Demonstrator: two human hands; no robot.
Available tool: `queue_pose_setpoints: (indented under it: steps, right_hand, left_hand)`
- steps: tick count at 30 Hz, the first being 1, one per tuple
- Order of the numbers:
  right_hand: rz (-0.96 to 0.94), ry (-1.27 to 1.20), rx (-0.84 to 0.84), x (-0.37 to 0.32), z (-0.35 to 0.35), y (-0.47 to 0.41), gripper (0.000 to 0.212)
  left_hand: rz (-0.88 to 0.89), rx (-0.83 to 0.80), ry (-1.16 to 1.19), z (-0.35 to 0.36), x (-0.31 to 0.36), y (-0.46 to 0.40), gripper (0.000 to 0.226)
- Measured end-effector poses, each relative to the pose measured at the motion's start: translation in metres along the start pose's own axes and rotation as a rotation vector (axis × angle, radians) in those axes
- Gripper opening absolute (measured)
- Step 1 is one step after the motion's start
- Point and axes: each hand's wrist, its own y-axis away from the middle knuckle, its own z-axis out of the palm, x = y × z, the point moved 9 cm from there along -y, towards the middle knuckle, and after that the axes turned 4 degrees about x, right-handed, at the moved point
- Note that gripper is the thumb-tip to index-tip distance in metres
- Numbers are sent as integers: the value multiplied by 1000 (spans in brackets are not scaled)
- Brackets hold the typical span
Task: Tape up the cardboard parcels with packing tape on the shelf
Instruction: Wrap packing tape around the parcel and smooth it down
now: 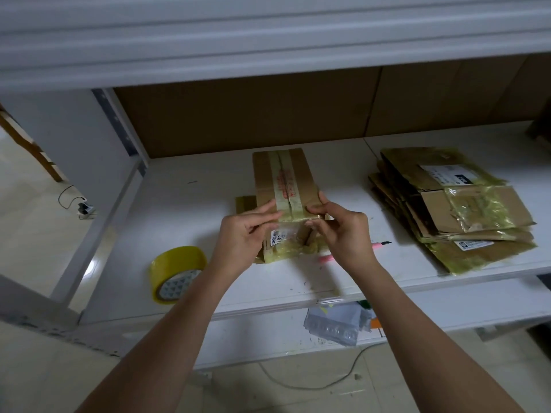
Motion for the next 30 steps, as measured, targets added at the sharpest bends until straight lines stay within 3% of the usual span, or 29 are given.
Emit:
queue_pose_setpoints:
  steps: [4, 8, 11, 16, 21, 26, 30]
  right_hand:
    - [-14, 36, -48, 1, 3, -4, 25]
    - [-36, 130, -26, -3, 6, 2, 52]
    - [-144, 202, 76, -15, 5, 8, 49]
    - [-120, 273, 10, -18, 15, -2, 37]
    - [159, 259, -92, -5, 2, -15, 25]
    - [401, 98, -130, 9, -9, -45, 55]
    - [661, -70, -299, 30, 10, -40, 68]
  left_hand:
    - [-31, 28, 12, -1, -2, 0, 27]
    - [-39, 70, -6, 1, -3, 2, 29]
    - [22, 125, -49, 2, 2, 5, 22]
    - [-113, 117, -8, 1, -3, -2, 17]
    - [-229, 51, 22, -12, -5, -9, 21]
    - [-464, 176, 222, -28, -9, -28, 40]
    - [-684, -37, 133, -6, -22, -29, 41]
